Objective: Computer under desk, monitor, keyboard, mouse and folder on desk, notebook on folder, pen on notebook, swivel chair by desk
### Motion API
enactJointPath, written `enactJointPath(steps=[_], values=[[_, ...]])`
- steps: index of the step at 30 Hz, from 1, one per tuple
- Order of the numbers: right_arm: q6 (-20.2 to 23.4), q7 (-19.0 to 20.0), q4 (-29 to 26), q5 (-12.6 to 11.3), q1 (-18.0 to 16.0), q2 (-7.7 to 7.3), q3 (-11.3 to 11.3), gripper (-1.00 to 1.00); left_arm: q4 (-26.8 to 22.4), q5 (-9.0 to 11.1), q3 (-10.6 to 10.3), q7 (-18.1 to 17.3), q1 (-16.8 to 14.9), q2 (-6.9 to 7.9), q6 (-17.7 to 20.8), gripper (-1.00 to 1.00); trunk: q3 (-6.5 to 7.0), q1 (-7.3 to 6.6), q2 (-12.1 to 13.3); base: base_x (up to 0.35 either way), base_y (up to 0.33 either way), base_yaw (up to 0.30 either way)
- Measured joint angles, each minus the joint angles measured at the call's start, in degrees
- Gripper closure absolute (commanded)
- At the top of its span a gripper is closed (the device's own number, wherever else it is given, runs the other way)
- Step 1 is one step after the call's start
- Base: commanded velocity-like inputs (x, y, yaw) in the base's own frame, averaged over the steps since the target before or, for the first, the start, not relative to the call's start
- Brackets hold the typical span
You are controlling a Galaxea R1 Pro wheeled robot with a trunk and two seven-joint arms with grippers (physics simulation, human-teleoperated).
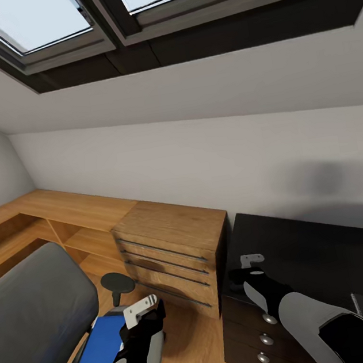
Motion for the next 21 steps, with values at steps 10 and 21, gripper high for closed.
enactJointPath(steps=[10,21], values=[[-0.02,0.0,0.0,0.0,0.0,0.0,-0.05,-1.0,0.11,0.09,0.0,0.01,0.0,-0.02,0.01,-1.0,-1.8,2.2,-4.02,0.0,0.0,0.0],[-1.08,0.09,0.0,-0.01,0.0,0.0,0.0,-1.0,0.11,0.09,0.0,0.0,0.0,-0.01,0.01,-1.0,-3.78,4.62,-8.44,0.0,0.0,0.0]])
